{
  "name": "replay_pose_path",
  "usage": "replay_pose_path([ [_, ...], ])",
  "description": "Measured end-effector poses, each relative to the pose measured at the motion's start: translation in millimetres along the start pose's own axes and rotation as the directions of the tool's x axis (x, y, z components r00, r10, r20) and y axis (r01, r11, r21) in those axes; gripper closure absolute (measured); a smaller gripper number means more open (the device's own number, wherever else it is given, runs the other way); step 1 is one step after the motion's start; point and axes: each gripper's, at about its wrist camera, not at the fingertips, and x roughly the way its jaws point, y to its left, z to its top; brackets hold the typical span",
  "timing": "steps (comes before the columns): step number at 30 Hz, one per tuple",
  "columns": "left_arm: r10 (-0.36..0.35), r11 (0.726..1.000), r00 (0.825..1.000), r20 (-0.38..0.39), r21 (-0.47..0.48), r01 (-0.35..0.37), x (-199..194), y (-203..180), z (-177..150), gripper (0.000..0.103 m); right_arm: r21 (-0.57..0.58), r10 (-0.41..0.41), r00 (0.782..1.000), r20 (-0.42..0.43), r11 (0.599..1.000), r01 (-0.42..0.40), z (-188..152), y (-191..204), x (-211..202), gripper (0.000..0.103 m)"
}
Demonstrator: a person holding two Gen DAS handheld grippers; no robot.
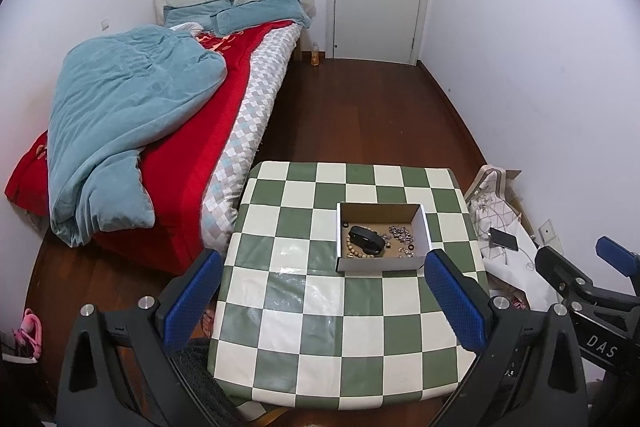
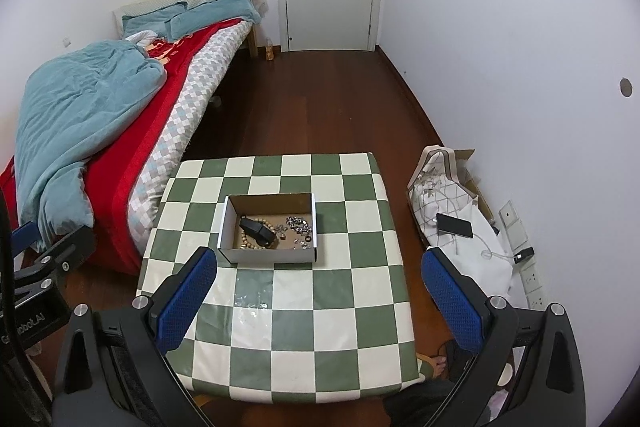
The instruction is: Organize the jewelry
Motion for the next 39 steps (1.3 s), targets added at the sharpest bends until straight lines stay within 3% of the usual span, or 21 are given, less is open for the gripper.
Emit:
replay_pose_path([
  [39,0.023,1.000,1.000,0.016,0.011,-0.023,-7.2,9.5,-7.6,0.000,-0.005,0.015,1.000,0.002,1.000,-0.015,-3.8,-3.6,-3.6,0.000],
])
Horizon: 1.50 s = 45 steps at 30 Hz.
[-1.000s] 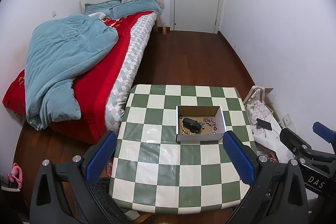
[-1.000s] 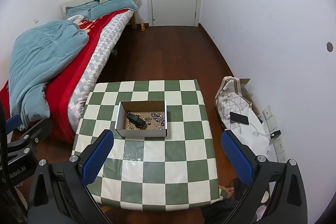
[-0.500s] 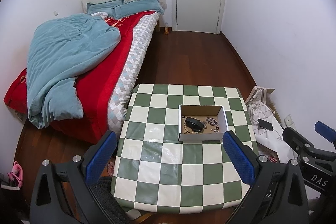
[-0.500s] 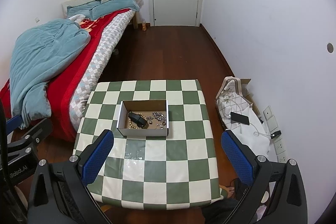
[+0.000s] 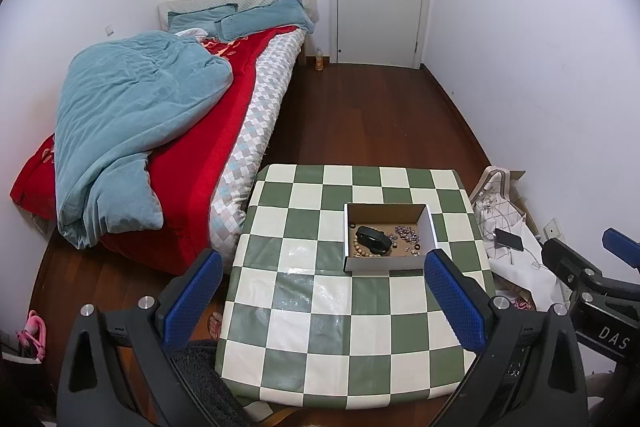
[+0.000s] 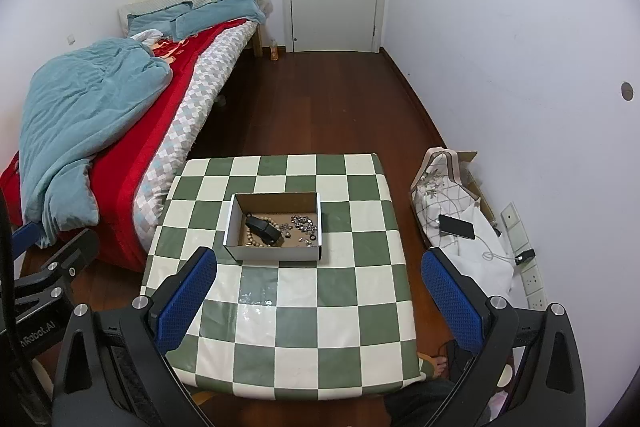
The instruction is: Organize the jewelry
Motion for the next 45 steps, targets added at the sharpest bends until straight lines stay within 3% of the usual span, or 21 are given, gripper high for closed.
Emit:
replay_pose_path([
  [45,0.023,1.000,0.999,0.043,0.005,-0.023,-11.1,-13.6,10.5,0.000,0.013,-0.013,1.000,0.016,1.000,0.013,10.3,-7.2,-4.7,0.000],
])
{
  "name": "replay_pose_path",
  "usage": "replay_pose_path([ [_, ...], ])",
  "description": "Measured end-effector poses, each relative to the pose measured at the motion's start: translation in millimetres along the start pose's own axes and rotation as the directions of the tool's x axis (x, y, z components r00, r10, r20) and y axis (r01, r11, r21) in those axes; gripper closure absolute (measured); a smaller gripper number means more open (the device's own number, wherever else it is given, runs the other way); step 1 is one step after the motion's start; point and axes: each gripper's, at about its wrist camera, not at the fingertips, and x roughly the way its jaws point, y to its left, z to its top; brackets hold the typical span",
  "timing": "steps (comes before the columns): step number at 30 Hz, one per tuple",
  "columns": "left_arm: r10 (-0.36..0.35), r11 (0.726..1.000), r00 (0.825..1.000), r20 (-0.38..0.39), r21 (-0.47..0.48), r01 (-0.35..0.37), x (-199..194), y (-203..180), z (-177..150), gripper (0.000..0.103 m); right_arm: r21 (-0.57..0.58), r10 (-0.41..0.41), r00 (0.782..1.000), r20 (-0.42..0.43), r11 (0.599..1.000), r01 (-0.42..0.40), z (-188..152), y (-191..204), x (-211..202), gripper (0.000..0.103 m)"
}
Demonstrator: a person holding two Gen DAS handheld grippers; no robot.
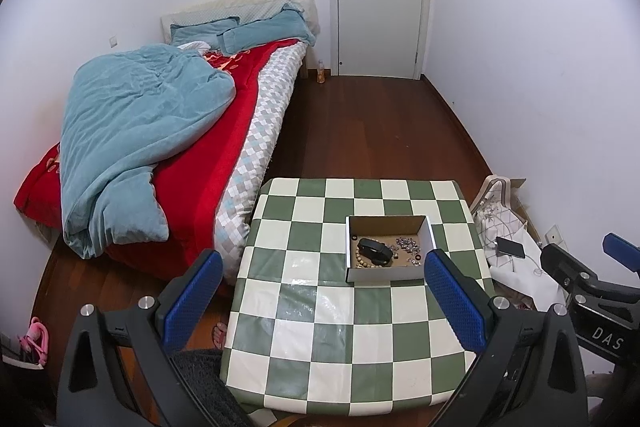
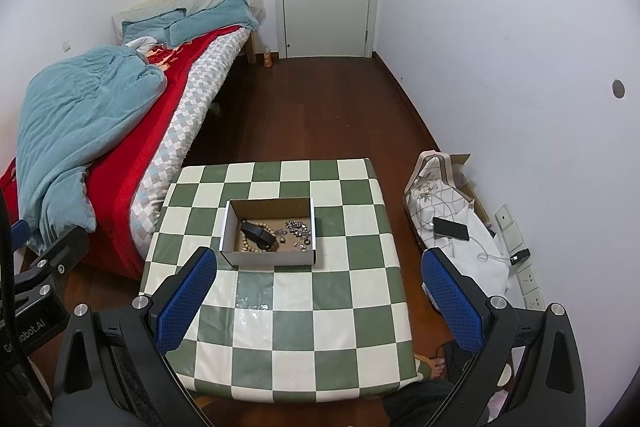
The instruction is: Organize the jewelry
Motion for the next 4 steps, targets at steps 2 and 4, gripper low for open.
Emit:
replay_pose_path([
  [2,-0.005,1.000,1.000,0.003,-0.001,0.005,-0.7,0.2,0.2,0.000,0.000,-0.001,1.000,-0.001,1.000,0.001,-1.2,1.4,-0.6,0.000],
  [4,-0.012,1.000,1.000,0.003,-0.002,0.012,-1.5,0.4,0.5,0.000,-0.001,-0.003,1.000,0.000,1.000,0.003,-1.1,1.4,-0.7,0.000],
])
